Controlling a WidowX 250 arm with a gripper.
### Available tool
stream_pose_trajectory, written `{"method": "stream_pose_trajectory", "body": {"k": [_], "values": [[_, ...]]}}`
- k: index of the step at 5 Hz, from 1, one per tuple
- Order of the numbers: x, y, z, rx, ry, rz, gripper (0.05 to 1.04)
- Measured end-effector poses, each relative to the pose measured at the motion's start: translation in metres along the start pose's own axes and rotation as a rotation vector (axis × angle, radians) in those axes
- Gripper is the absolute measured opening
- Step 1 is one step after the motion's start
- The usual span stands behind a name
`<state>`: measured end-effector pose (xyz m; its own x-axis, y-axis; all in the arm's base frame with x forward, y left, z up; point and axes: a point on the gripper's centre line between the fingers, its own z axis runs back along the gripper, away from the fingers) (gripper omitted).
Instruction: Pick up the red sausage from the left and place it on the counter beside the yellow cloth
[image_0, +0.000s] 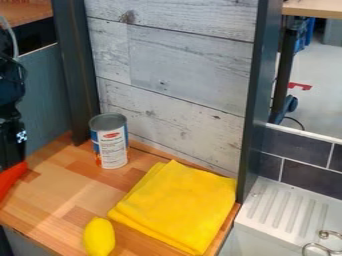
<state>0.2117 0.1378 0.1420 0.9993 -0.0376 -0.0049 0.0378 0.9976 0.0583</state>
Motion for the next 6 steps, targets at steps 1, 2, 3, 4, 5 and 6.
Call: {"method": "stream_pose_trajectory", "body": {"k": [1, 2, 3, 4, 5, 6], "values": [[0.000, -0.001, -0.005, -0.012, 0.016, -0.001, 1.001], [0.008, 0.011, -0.021, -0.056, 0.029, 0.087, 1.001], [0.017, 0.031, -0.029, -0.008, 0.013, 0.168, 1.001], [0.022, 0.050, -0.046, 0.081, 0.030, 0.243, 1.001], [0.026, 0.068, -0.062, 0.119, 0.017, 0.338, 1.001], [0.031, 0.088, -0.072, 0.129, 0.006, 0.418, 1.001]]}}
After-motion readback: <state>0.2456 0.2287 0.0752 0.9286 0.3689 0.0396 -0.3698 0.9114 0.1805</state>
